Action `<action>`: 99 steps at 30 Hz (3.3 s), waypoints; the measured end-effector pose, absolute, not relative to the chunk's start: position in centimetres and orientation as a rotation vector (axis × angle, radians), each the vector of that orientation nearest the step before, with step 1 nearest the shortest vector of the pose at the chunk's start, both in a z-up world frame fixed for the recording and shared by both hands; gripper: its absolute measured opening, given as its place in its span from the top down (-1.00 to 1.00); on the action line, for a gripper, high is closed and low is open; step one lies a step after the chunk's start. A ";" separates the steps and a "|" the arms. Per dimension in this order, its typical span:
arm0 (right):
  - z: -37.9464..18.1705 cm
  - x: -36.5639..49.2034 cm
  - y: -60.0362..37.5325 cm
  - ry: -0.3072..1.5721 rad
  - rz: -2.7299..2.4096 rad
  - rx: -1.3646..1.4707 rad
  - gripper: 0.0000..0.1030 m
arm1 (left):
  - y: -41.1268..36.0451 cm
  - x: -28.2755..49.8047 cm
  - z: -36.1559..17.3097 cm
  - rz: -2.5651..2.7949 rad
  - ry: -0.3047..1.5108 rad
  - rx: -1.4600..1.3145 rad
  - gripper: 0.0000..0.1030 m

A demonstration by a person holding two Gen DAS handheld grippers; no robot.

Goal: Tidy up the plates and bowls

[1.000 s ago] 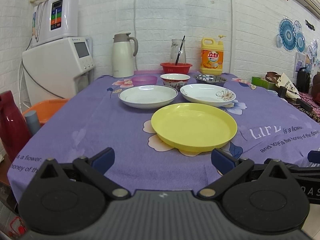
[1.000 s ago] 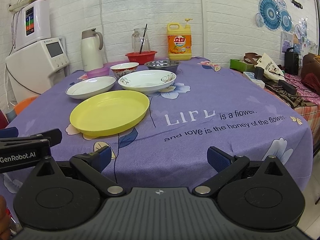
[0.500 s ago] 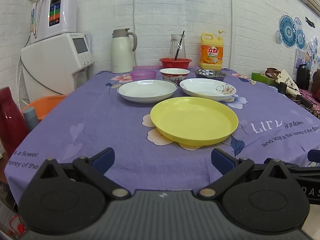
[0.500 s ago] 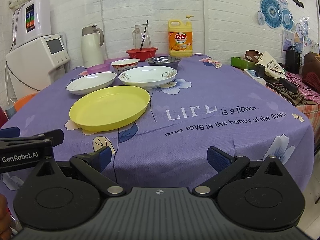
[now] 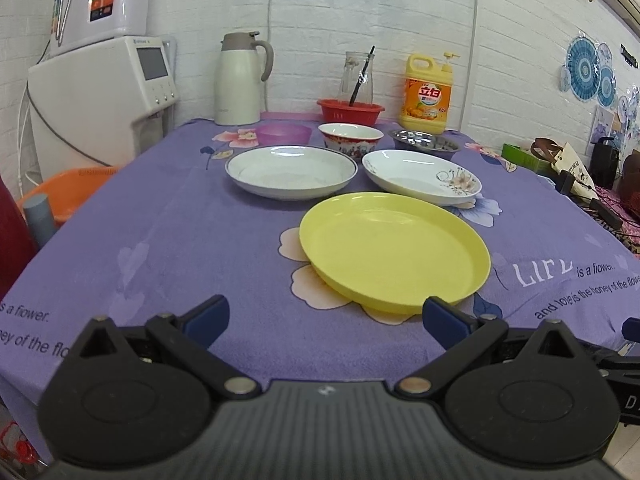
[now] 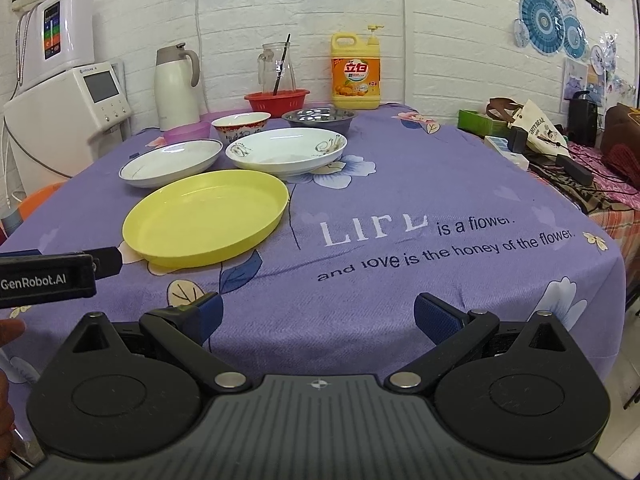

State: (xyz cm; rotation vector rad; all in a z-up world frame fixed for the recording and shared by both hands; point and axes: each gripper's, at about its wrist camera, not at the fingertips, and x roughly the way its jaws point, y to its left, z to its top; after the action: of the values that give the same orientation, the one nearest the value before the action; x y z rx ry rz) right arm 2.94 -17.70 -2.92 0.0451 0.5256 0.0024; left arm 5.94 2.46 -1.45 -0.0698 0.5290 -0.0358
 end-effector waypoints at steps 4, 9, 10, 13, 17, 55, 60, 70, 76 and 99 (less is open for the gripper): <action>-2.6 4.8 -18.1 0.550 0.021 0.064 -1.00 | 3.7 7.8 -1.4 -0.030 0.553 -0.108 -0.98; -1.9 8.7 -17.5 0.579 0.084 0.058 -1.00 | 4.7 11.0 -1.5 -0.019 0.581 -0.132 -0.98; -1.8 9.9 -17.2 0.586 0.093 0.044 -1.00 | 4.7 11.8 -1.5 -0.012 0.588 -0.129 -0.98; -1.5 13.1 -16.7 0.593 0.102 0.012 -1.00 | 4.6 13.9 -1.4 -0.008 0.599 -0.117 -0.98; -1.9 16.1 -16.4 0.616 0.137 0.015 -1.00 | 4.0 16.0 -1.4 -0.017 0.608 -0.090 -0.98; -3.0 17.5 -11.2 0.643 0.274 -0.042 -1.00 | 5.0 17.4 -2.6 -0.071 0.644 -0.032 0.13; -2.8 16.9 -7.5 0.639 0.390 -0.046 -1.00 | 9.0 15.1 -2.0 0.040 0.651 -0.049 0.13; -2.3 17.5 -5.8 0.634 0.409 -0.069 -1.00 | 10.2 15.8 -2.3 0.041 0.640 -0.082 0.13; -3.2 17.6 -6.0 0.654 0.402 -0.075 -1.00 | 10.2 15.8 -3.2 0.031 0.633 -0.079 0.09; 2.7 25.0 -9.4 0.469 0.491 0.031 -1.00 | 12.2 20.0 1.3 0.157 0.542 -0.090 -0.99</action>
State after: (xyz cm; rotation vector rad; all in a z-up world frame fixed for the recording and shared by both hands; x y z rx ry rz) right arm 24.96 -9.44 2.73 0.0314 0.4689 0.4913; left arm 20.02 12.20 1.28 -0.0897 0.5420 0.1569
